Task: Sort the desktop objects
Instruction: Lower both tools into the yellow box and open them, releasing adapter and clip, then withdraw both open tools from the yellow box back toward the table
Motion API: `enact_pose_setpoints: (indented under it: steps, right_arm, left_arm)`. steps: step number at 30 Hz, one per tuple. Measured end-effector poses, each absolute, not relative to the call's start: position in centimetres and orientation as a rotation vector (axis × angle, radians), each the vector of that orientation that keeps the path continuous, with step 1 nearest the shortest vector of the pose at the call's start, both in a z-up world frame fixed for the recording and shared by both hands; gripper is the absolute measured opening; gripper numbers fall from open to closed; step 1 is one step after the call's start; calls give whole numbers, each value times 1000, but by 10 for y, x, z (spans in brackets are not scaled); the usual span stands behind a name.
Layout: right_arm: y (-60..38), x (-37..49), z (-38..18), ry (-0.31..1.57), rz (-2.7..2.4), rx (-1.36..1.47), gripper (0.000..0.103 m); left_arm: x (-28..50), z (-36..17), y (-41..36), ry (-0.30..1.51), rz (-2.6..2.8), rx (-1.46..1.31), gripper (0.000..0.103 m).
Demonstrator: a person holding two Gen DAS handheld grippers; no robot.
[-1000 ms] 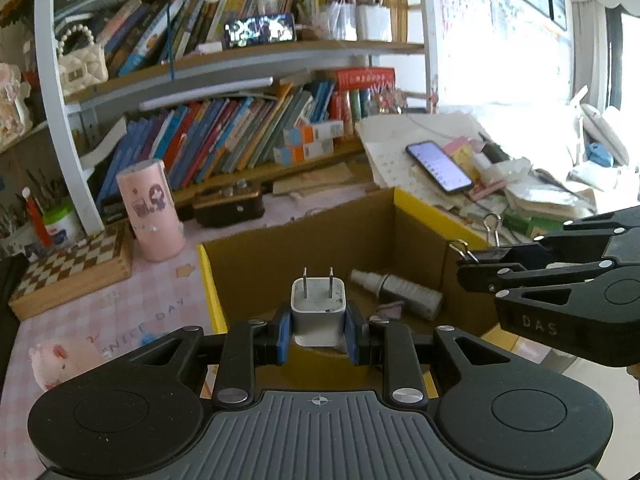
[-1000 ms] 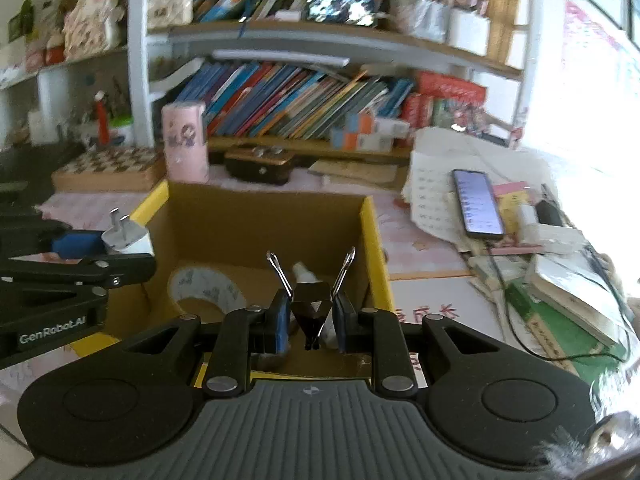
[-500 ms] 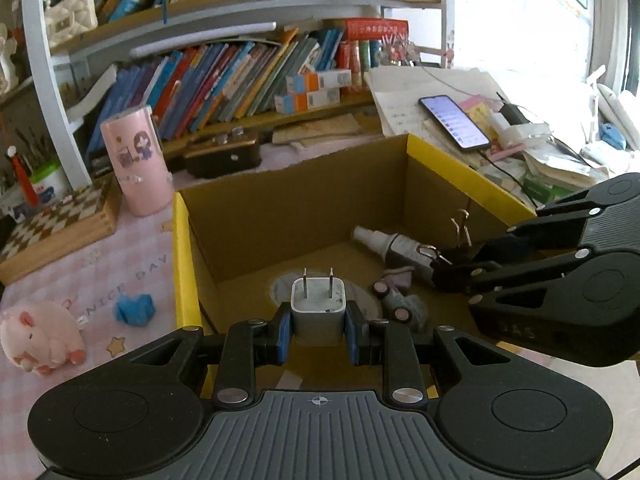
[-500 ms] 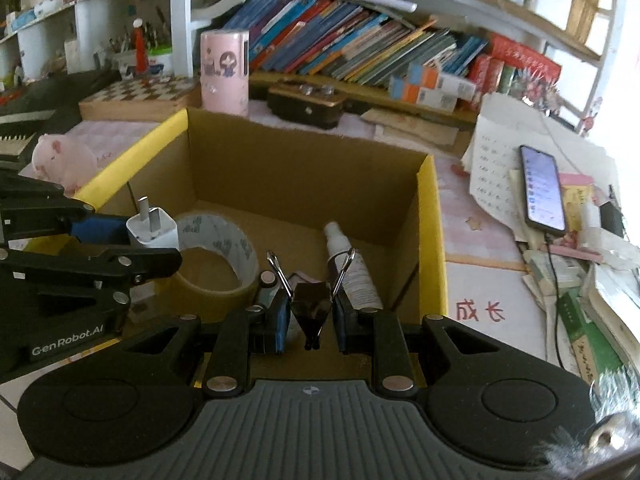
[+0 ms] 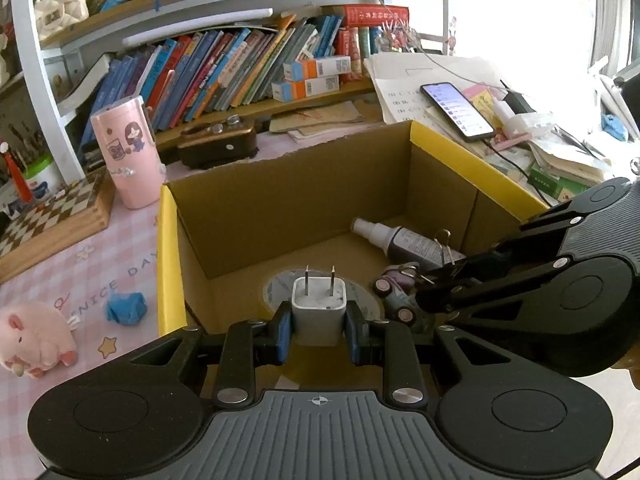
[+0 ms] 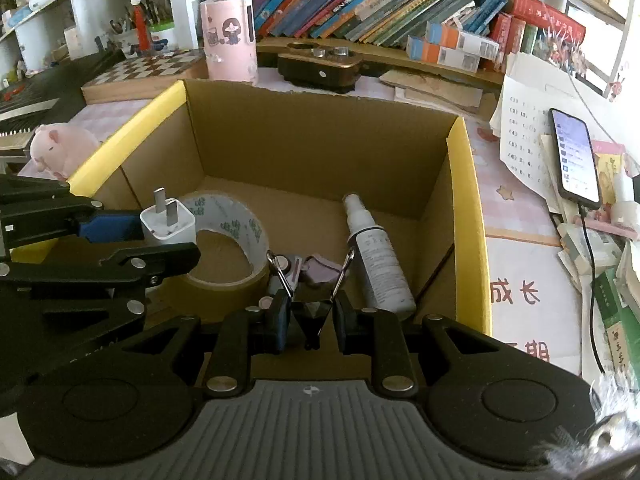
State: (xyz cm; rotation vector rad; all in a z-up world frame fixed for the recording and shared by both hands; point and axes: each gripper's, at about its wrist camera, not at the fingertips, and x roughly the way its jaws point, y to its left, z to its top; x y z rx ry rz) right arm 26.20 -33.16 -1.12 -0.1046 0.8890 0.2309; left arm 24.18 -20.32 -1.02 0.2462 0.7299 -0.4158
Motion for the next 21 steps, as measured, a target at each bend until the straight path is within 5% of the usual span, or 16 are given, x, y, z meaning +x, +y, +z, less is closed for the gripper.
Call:
enact_pose_setpoints:
  steps: [11, 21]
  right_arm:
    - [-334, 249, -2, 853, 185, -55, 29]
    - [-328, 212, 20, 760, 112, -36, 39]
  left_arm:
    - [222, 9, -192, 622, -399, 224, 58]
    - [195, 29, -174, 554, -412, 180, 66]
